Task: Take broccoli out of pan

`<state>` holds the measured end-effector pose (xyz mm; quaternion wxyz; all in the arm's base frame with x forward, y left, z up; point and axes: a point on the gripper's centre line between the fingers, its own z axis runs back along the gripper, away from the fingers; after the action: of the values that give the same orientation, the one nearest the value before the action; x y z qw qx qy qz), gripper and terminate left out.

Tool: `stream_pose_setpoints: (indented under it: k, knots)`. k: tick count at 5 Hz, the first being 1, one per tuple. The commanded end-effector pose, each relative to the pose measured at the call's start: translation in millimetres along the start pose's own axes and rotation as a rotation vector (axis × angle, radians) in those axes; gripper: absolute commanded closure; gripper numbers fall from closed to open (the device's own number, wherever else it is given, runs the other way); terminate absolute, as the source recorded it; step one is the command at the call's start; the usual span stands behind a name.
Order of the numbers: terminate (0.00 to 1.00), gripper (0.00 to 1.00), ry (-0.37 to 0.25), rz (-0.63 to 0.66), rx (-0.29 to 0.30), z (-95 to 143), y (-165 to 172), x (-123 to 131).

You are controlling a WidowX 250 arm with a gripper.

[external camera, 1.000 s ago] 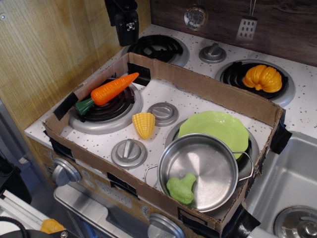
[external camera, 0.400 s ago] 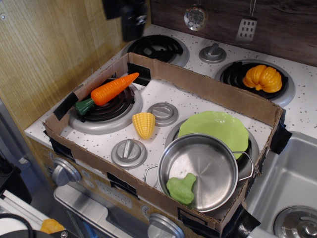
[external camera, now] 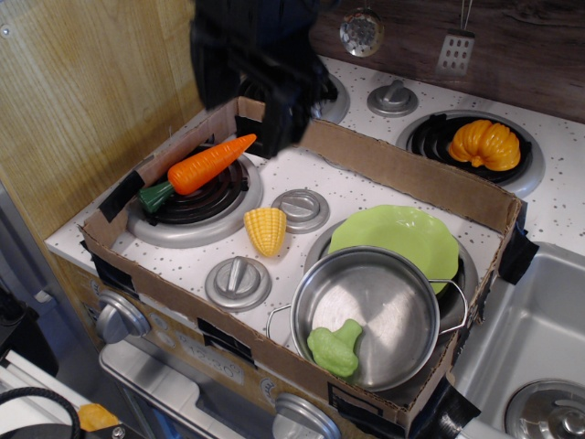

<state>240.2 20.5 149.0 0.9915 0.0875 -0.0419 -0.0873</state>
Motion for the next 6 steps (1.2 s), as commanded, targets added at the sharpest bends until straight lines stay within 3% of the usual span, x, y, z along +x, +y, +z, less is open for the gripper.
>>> stream_pose_setpoints:
  k: [1,2,3,6]
  knots:
    - [0.0,0.0,-0.097,0.085,-0.135,-22,-45,7]
    - [0.0,0.0,-0.112,0.121,-0.177,-35,-62,11]
    - [0.0,0.0,-0.128,0.187,-0.176,-41,-83,8]
    - [0.0,0.0,-0.147,0.242,-0.138,-57,-104,7]
